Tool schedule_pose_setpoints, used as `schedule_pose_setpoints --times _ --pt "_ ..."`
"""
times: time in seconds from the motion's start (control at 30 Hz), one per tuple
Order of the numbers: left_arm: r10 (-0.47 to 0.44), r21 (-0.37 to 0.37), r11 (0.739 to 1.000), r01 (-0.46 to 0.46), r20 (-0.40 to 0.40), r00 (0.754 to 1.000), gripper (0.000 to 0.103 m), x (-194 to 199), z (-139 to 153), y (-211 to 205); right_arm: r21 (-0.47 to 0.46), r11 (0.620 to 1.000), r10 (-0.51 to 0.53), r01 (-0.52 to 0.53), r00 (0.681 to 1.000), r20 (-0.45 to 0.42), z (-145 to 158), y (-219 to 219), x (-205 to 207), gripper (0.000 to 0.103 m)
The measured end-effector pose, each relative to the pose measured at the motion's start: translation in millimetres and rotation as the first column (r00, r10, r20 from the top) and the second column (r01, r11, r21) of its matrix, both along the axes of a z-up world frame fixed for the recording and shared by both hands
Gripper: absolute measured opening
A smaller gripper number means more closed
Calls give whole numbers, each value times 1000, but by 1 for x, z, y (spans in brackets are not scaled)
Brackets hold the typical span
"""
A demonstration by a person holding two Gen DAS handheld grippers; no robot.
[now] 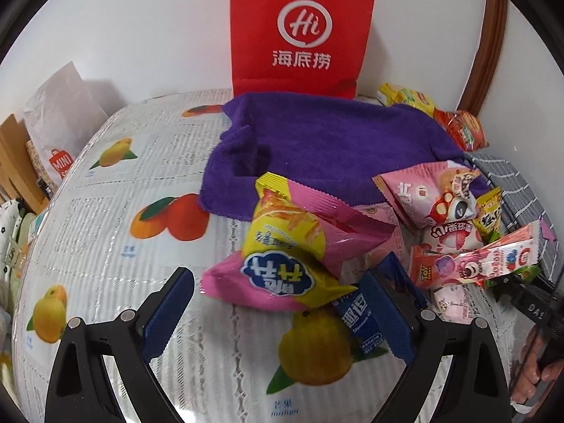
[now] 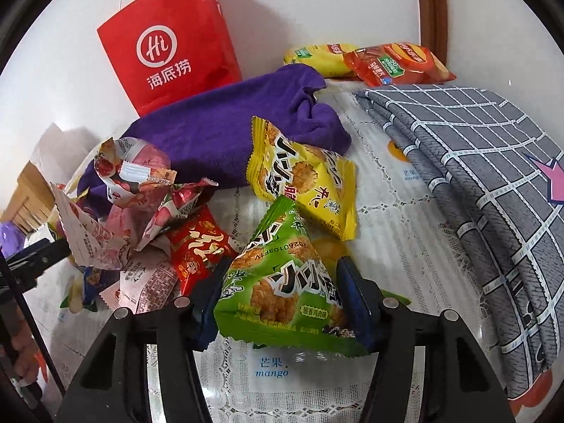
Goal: Organize snacks
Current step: 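Move the left tool to the pink-yellow chip bag while the right tool approaches the green triangular bag, then close the left tool on the pink-yellow chip bag while the right tool grips the green triangular bag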
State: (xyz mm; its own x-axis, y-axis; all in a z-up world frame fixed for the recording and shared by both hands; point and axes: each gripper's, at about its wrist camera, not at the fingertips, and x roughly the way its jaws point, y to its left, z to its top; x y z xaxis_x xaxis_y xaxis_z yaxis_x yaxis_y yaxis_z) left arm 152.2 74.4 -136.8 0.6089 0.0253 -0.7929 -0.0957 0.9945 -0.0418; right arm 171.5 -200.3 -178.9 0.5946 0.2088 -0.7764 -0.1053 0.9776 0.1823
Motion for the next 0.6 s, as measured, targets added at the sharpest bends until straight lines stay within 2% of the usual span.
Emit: schedule_pose_setpoints --times 0.2,0.37,0.5,0.6 --pt "-15 -10 1000 15 -31 999 96 15 -10 -4 46 999 16 -16 1000 2 -1 -3 0 59" --pt "-16 13 1000 17 -36 999 96 23 -14 -5 72 997 21 -21 1000 2 -1 -5 1 59" --pt "-8 30 1000 9 -37 999 85 26 -17 -4 61 998 23 -23 1000 1 -1 -4 1 59" --pt "-10 10 1000 10 -32 999 80 25 -15 -1 60 998 22 -22 1000 1 -1 -4 1 59"
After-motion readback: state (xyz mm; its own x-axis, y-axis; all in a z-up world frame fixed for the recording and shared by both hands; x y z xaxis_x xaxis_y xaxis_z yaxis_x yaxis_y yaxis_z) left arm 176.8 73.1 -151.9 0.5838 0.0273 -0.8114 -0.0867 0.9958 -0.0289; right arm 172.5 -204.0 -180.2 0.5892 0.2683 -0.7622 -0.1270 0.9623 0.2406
